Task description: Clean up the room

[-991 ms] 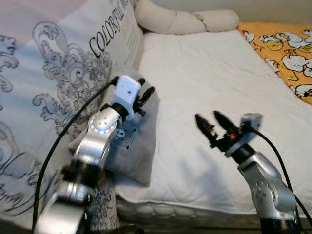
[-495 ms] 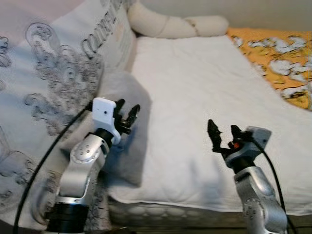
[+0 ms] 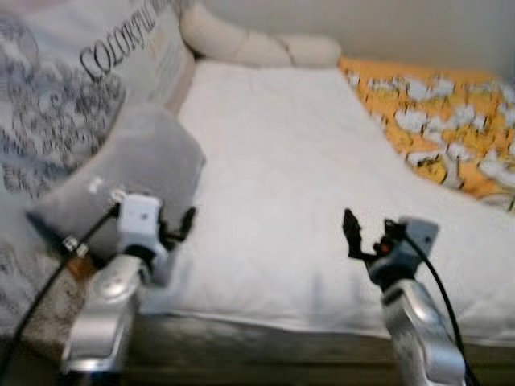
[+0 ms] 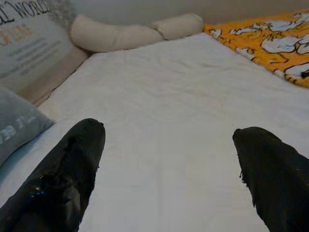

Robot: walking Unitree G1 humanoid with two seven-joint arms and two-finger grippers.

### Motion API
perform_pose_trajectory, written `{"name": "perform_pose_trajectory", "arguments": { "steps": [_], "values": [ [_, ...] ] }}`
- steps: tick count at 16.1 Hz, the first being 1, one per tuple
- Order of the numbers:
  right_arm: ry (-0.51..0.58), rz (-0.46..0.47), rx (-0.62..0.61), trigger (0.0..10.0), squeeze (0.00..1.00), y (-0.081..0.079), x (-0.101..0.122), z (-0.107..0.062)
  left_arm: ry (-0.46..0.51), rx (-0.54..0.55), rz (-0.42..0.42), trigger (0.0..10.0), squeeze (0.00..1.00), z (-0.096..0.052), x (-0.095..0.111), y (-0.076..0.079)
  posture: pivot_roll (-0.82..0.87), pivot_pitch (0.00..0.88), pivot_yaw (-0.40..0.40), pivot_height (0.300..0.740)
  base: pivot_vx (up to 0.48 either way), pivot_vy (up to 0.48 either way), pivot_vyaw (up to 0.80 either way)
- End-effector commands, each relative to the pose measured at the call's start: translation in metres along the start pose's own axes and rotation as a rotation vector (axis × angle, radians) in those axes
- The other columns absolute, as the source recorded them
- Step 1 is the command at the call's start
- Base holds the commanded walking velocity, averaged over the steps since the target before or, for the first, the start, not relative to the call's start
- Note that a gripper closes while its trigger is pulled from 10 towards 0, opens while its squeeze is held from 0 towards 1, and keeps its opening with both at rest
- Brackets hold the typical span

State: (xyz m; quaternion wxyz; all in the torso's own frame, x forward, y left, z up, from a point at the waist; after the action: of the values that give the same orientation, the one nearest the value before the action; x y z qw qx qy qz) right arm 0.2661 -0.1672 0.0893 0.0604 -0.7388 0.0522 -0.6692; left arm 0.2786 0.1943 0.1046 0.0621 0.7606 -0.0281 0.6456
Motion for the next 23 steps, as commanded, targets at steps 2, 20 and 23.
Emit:
{"name": "perform_pose_trajectory", "arguments": {
  "steps": [2, 20, 23],
  "values": [
    [-0.053, -0.021, -0.068, 10.0, 1.0, 0.013, -0.011, -0.003, -0.036, -0.008, 0.019, 10.0, 1.0, -0.002, -0.008, 0.004, 0.02, 0.0, -0.054, 0.74, 0.0, -0.48, 0.0],
    [-0.137, -0.045, -0.106, 10.0, 1.0, 0.012, -0.033, 0.007, -0.07, 0.004, 0.1, 10.0, 1.0, 0.005, -0.006, 0.0, 0.04, 0.0, -0.038, 0.74, 0.0, -0.48, 0.0],
    [-0.136, -0.039, -0.099, 10.0, 1.0, 0.011, -0.031, 0.008, -0.069, 0.005, 0.096, 10.0, 1.0, 0.006, -0.004, 0.001, 0.03, 0.0, -0.033, 0.74, 0.0, -0.48, 0.0]
  ]
}}
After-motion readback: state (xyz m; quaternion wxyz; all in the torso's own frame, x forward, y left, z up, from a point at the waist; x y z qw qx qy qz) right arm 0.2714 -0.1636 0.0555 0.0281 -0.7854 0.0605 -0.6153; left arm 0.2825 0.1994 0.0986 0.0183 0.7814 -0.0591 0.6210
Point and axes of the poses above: a point about 5 cm out from each wrist's last joint towards the gripper, its own z axis pointing out of the wrist towards the gripper, its own x axis along the axis of the wrist's last joint, y = z × x, the point moved 1 cm from there along z, pointing out of the wrist towards the gripper, and after that the axes turned 7 degrees about -z, right-handed, at the moved point
